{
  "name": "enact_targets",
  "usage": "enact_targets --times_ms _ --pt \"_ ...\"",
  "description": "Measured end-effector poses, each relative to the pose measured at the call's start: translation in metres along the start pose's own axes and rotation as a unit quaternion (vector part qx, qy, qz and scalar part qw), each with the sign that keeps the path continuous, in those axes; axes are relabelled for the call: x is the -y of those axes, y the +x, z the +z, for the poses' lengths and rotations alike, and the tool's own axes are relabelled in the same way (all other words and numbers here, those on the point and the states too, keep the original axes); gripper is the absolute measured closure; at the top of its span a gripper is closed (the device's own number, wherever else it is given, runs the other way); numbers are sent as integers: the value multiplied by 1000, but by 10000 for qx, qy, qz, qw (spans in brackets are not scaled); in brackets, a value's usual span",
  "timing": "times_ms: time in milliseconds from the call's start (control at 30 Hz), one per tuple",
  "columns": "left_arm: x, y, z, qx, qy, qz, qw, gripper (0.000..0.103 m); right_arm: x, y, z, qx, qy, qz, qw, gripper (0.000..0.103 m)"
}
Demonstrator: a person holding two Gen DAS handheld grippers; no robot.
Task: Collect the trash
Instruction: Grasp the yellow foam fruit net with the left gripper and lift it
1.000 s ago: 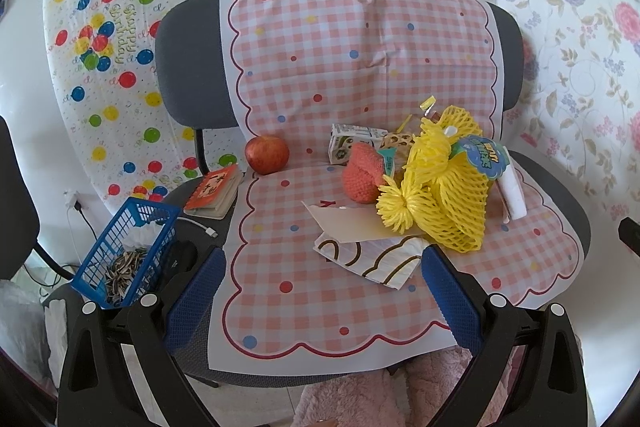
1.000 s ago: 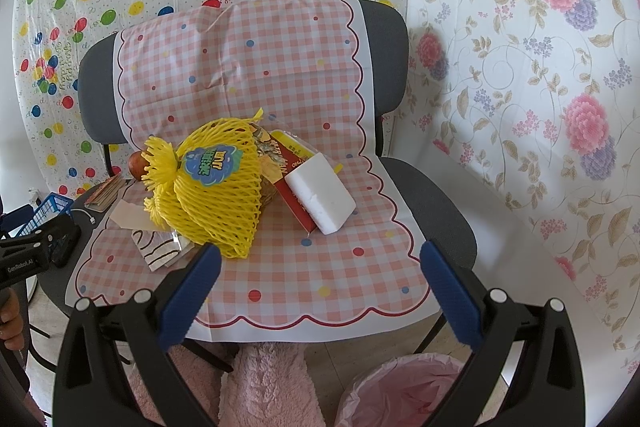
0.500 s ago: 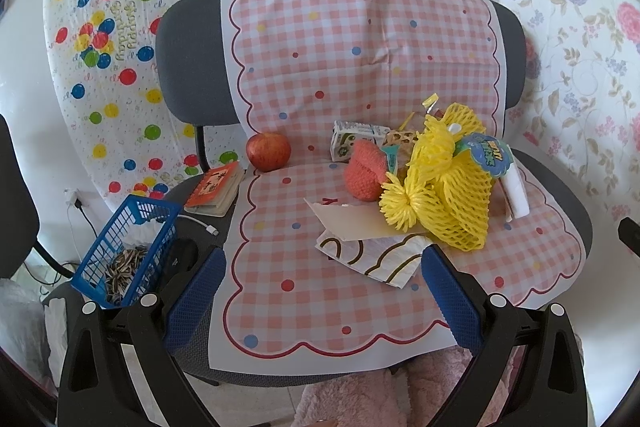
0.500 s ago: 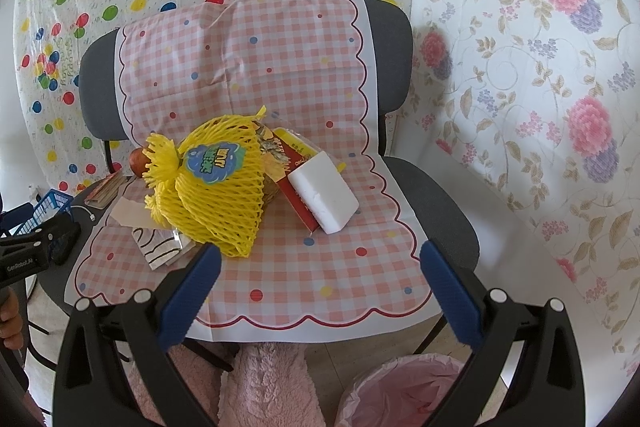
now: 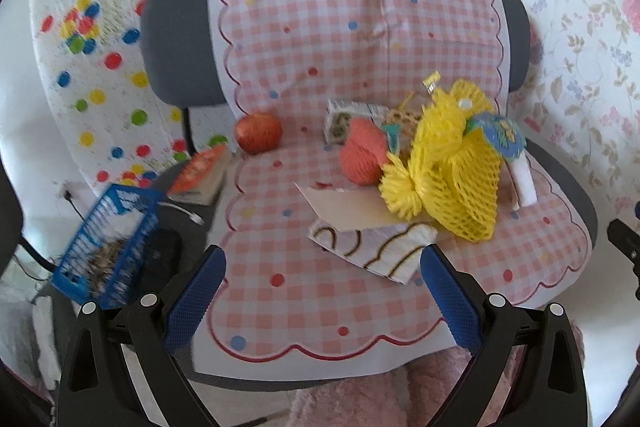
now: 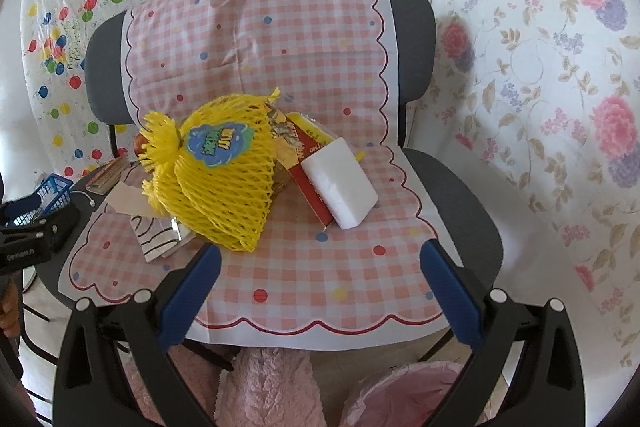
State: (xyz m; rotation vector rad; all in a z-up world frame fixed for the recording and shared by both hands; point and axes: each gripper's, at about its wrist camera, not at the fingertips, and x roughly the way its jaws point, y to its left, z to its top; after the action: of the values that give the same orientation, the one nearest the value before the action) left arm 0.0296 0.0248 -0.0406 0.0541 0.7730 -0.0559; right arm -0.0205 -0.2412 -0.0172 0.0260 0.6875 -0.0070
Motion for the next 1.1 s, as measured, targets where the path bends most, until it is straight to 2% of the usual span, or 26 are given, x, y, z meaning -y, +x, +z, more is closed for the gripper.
enact_targets --times_ms 67,200,267,367,433,633,767,933,1100 --pt "4 9 -2 -63 -1 -136 9999 7 3 5 0 10 39 1 10000 6" --pt "21 19 -5 203 350 -64 9992 7 9 14 0 93 82 -89 9999 6" --pt "30 28 -3 55 422 -198 9989 7 15 19 0 112 125 -114 9998 6" --pt "40 43 1 -210 294 -602 9975 7 22 26 -2 262 109 -47 9996 6" --pt "51 49 5 -181 334 -673 9970 7 27 30 -2 312 120 73 9994 6" --pt "82 67 23 0 344 -1070 9937 7 44 53 -9 27 183 105 9998 6" --pt "90 88 34 -48 257 -993 9947 8 52 60 -13 -53 149 127 9998 6" --pt "89 103 43 -39 69 -1120 9937 8 62 69 -17 -136 247 210 9994 6" --pt "93 112 51 -6 88 -1284 9917 17 63 76 -22 -250 250 268 9990 6"
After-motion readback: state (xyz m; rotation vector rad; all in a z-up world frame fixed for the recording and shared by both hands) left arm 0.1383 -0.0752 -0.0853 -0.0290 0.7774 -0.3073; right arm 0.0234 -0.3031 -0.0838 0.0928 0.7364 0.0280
